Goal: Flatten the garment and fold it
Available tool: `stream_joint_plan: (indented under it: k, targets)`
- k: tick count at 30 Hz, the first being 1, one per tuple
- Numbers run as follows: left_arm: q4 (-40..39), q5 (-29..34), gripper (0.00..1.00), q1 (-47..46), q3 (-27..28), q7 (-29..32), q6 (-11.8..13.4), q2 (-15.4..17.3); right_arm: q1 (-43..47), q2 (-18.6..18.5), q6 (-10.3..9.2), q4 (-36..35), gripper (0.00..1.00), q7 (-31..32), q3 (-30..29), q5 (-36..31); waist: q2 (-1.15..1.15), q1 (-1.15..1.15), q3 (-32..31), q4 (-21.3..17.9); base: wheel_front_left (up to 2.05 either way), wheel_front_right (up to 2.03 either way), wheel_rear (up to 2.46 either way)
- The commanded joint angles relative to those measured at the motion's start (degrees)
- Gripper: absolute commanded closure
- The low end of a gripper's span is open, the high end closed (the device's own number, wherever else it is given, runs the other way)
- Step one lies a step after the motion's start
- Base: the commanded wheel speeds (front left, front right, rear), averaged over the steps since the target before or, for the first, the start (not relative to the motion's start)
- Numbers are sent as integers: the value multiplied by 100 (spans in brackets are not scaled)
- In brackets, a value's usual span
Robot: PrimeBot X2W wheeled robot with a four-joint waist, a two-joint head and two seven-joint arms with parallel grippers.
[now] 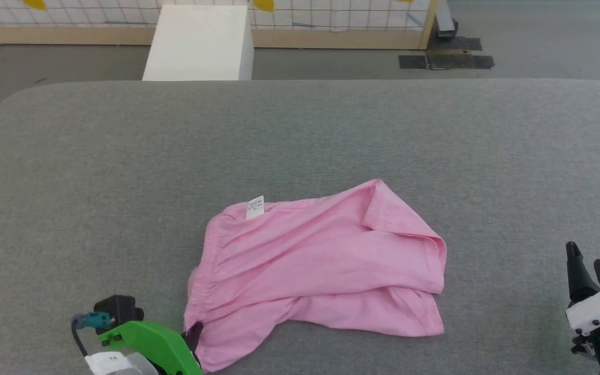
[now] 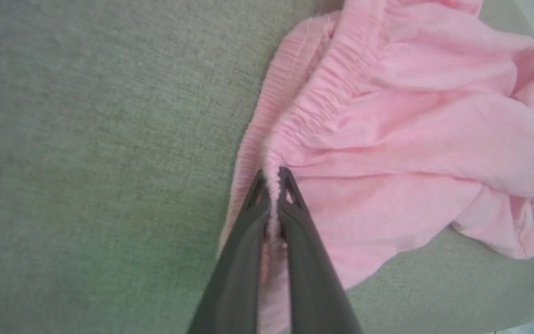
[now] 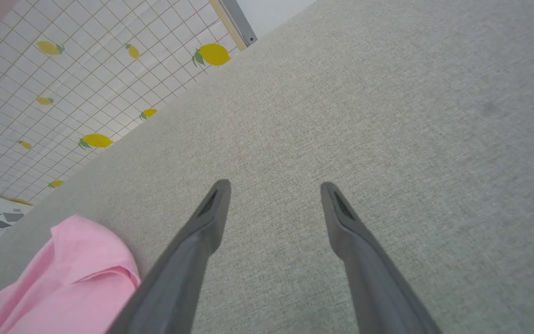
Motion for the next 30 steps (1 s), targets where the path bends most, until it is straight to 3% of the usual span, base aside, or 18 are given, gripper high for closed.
stream_joint_plan:
  k: [1, 5, 8, 13, 16, 20, 28, 29, 30]
  targets:
    - [7, -114, 0, -4, 89, -73, 56, -65, 19, -3, -8, -37, 0, 29, 27, -37, 0, 0, -15, 145, 0, 0, 0]
    - [-228, -314, 0, -188, 473, -598, -42, -241, 13, -3, -8, -258, 0, 129, 188, -191, 0, 0, -26, 309, 0, 0, 0]
    - [-509, -145, 0, -389, 695, -1180, -211, -175, -64, -3, -8, -536, 0, 287, 577, -350, 0, 0, -4, 367, 0, 0, 0]
    - [-657, 1050, 0, -608, 614, -2671, -468, 123, -303, -3, -8, -957, 0, 894, 1799, -1147, 0, 0, 107, 426, 0, 0, 0]
    - [-543, 1577, 0, -632, 380, -3289, -463, 70, -586, -3, -8, -892, 0, 1311, 2588, -1625, 0, 0, 218, 464, 0, 0, 0]
    - [-295, 1826, 0, -743, 145, -3546, -502, -67, -1074, -3, -8, -443, 0, 1671, 3186, -2059, 0, 0, 360, 540, 0, 0, 0]
    - [25, 1802, 0, -975, -50, -3670, -688, -279, -1827, -3, -8, 715, 0, 1975, 3462, -2440, 0, 0, 539, 692, 0, 0, 0]
    - [52, 1789, 0, -982, -54, -3677, -700, -292, -1863, -3, -8, 803, 3, 1990, 3471, -2419, 0, 0, 544, 697, 0, 0, 0]
    - [96, 1760, 0, -983, -61, -3673, -715, -306, -1906, -3, -8, 881, 44, 1968, 3469, -2399, 0, 0, 546, 698, 0, 0, 0]
